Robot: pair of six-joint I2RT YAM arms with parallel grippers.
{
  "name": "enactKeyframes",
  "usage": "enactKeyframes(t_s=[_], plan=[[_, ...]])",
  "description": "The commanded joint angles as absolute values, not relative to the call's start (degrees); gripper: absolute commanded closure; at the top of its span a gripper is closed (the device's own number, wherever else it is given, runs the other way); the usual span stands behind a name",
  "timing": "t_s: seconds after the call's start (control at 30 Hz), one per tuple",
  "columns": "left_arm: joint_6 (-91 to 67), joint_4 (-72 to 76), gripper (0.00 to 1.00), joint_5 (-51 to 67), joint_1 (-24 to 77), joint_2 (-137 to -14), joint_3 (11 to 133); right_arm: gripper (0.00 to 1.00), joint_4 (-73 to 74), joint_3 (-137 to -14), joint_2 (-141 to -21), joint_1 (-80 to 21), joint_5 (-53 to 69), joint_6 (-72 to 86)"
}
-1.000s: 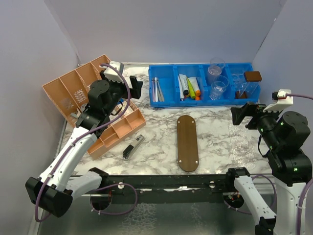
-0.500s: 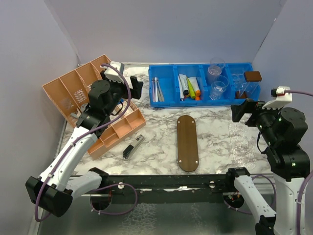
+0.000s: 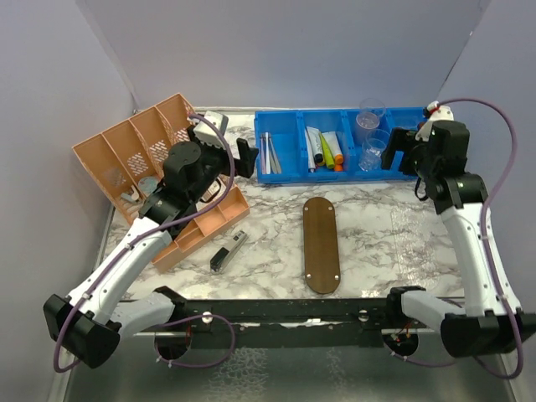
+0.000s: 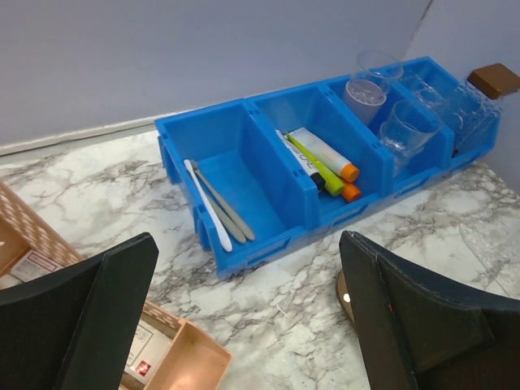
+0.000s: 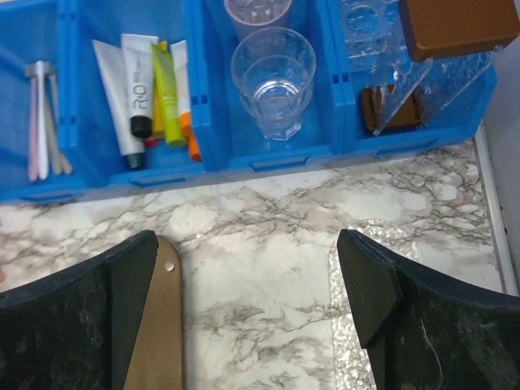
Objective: Prepare toiletry sets of a toothbrush and toothpaste on the tray
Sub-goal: Pick up the cup from the storage box.
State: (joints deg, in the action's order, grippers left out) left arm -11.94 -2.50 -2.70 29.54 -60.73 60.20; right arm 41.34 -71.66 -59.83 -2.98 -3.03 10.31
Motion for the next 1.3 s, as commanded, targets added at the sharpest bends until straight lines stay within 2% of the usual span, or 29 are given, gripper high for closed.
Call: enactKeyframes(t_s=[0.0, 0.3, 0.5, 0.73, 0.8, 0.87, 0.93, 1.27], plan=[[-10.53, -0.86, 0.01, -5.65, 32.52, -60.22, 59.88, 0.08, 35.56, -77.8, -67.21, -2.72, -11.29, 8.57], [-9.74, -0.67, 0.01, -6.95, 35.7, -60.3, 59.51, 0.24, 27.89, -85.8, -84.27, -2.1, -21.89, 5.89], [-9.56, -0.5, 0.01, -7.66, 35.77, -60.42, 59.27, 0.24, 28.0, -92.62, -92.68, -0.48, -25.25, 7.64], [-9.56, -0.63, 0.01, -7.53, 36.2, -60.43, 59.41, 0.22, 27.98, -96.18, -96.75, 2.92, -18.01, 7.87], [-9.5, -0.7, 0.01, -7.78, 36.37, -60.52, 59.42, 0.27, 28.37, -98.45, -99.05, 2.9, -17.59, 8.58], [-9.45, -0.59, 0.01, -7.91, 36.69, -60.48, 59.32, 0.45, 29.76, -101.98, -101.95, 2.9, -16.68, 8.99], [-9.4, -0.58, 0.01, -7.94, 36.89, -60.47, 59.26, 0.53, 30.96, -105.58, -104.69, 2.9, -16.44, 8.65], [-9.6, -0.42, 0.01, -7.78, 37.03, -61.14, 59.12, 0.53, 41.01, -125.3, -118.99, 2.9, -18.32, 5.71]])
